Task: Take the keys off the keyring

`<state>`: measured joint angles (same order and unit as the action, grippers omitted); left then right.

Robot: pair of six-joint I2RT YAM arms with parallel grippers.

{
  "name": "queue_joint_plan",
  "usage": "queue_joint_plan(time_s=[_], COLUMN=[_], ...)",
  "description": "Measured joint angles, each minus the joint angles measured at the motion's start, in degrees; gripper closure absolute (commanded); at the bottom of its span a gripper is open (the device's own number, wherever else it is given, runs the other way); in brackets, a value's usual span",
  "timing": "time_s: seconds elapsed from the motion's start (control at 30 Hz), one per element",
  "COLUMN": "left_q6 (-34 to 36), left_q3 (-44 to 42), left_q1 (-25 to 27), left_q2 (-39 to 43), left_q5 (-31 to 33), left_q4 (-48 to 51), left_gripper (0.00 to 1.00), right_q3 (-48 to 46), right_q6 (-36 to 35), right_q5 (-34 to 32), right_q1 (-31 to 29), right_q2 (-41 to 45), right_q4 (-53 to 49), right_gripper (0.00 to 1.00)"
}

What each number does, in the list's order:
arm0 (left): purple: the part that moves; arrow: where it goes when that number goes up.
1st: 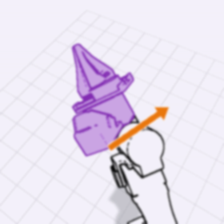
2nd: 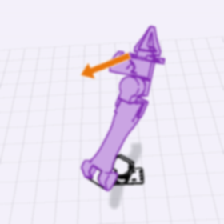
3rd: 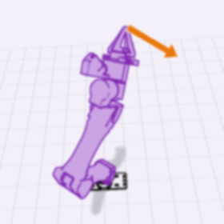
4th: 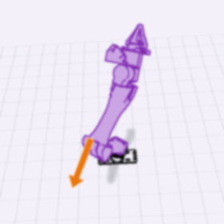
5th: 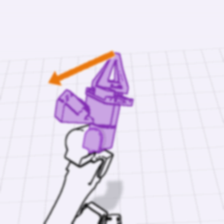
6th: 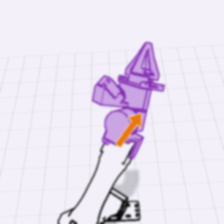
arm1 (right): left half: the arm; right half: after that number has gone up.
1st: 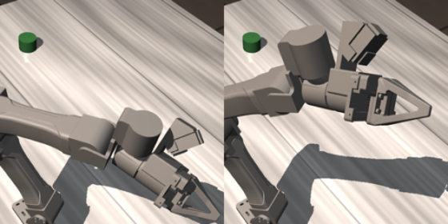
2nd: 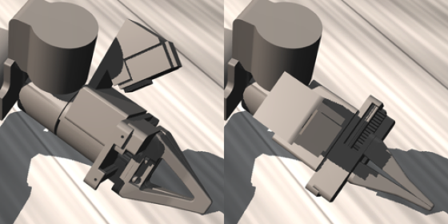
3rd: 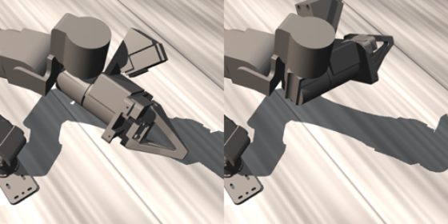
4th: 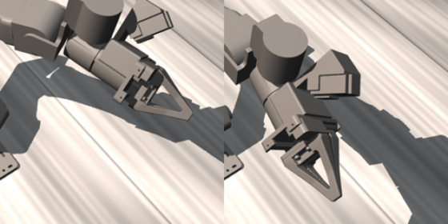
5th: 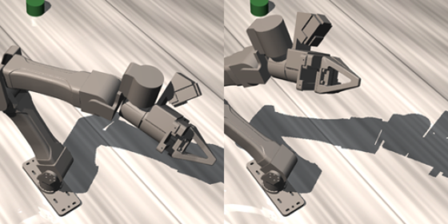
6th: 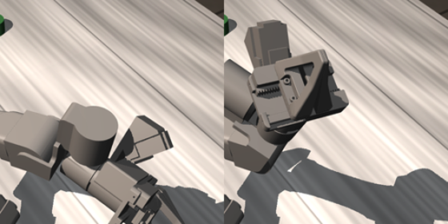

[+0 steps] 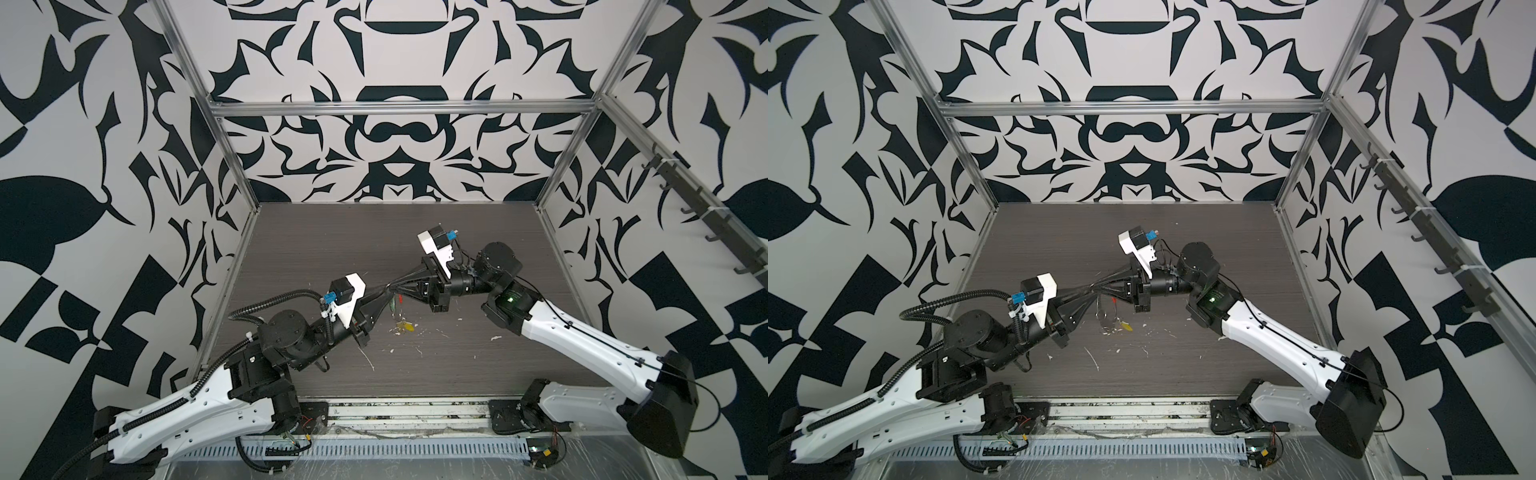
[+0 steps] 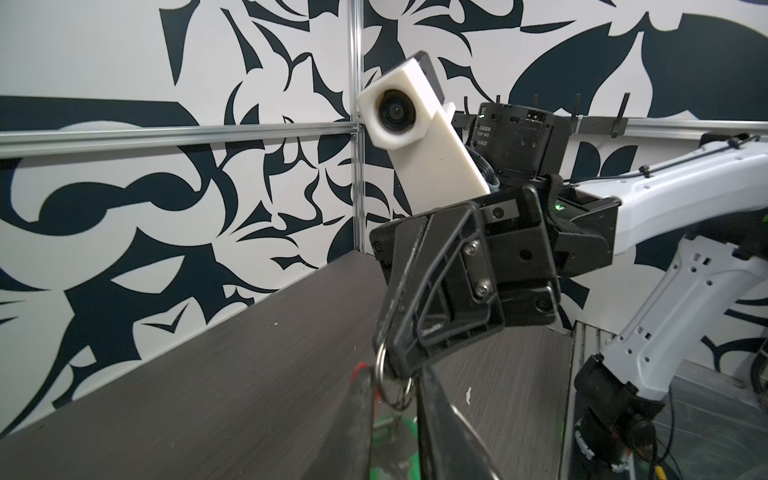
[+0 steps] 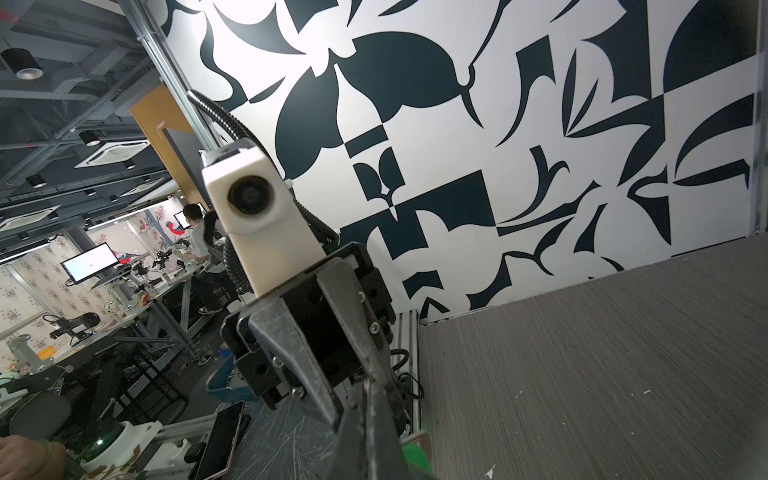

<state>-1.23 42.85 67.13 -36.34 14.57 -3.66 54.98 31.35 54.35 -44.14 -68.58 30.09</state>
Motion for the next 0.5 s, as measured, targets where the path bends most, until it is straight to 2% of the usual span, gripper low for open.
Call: queue_joint_plan(time_s=[0.17,0.43,0.5], left_q6=[-0.3,-1.3,-1.4], left_q3=[0.0,0.0,0.0], left_q1=[-0.4,-1.0,-1.2], left_q2=[-0.3,-0.2,-0.2], left_q5=[-0.5,-2.0,-2.2], left_q4=[0.0,-0.5,-0.8], left_gripper=[0.8,0.99,1.0], right_q3=[-0.1,-0.2,-0.2], right_q6=[0.3,0.6,0.8], right_q5=[-0.2,-0.5,-0.9], right_q1=[0.0,0.1,0.2], right_q2=[0.0,0.0,0.0], right_q4=[1.2,3.6,4.4], right_gripper=[1.0,1.0,1.0])
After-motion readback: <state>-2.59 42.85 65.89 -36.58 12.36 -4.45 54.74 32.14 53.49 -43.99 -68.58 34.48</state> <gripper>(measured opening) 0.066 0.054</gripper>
